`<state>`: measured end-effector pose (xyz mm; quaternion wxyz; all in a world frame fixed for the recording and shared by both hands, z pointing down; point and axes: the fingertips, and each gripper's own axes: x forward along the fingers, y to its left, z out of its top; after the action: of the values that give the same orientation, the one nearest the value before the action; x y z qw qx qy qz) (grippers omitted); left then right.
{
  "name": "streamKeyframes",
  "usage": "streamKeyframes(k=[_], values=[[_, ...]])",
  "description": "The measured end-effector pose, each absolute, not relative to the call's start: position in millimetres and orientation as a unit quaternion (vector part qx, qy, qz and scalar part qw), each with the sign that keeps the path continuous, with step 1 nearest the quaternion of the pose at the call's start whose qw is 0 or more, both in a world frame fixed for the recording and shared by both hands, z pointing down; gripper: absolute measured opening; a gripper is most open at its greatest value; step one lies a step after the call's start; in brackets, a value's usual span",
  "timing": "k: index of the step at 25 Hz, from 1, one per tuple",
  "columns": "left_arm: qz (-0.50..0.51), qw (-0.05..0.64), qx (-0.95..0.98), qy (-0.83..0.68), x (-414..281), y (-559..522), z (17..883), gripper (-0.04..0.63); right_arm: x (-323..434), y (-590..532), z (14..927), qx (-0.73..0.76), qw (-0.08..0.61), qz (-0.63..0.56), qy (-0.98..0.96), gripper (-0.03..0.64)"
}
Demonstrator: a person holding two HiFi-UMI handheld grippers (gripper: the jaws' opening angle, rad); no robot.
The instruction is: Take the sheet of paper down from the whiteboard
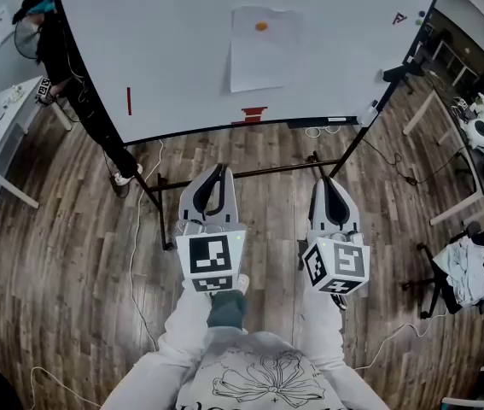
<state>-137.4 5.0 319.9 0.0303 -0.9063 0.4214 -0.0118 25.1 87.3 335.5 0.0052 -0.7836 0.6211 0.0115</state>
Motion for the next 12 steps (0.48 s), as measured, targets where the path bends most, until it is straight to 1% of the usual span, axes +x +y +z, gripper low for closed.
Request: streamKeyframes(k=[12], values=[[0.016,0.051,-0.907,0.417,-74.5,-127.4,292.8,0.015,91.8,-43.3,316.8,-0.789,0.014,0.029,0.613,0.003]])
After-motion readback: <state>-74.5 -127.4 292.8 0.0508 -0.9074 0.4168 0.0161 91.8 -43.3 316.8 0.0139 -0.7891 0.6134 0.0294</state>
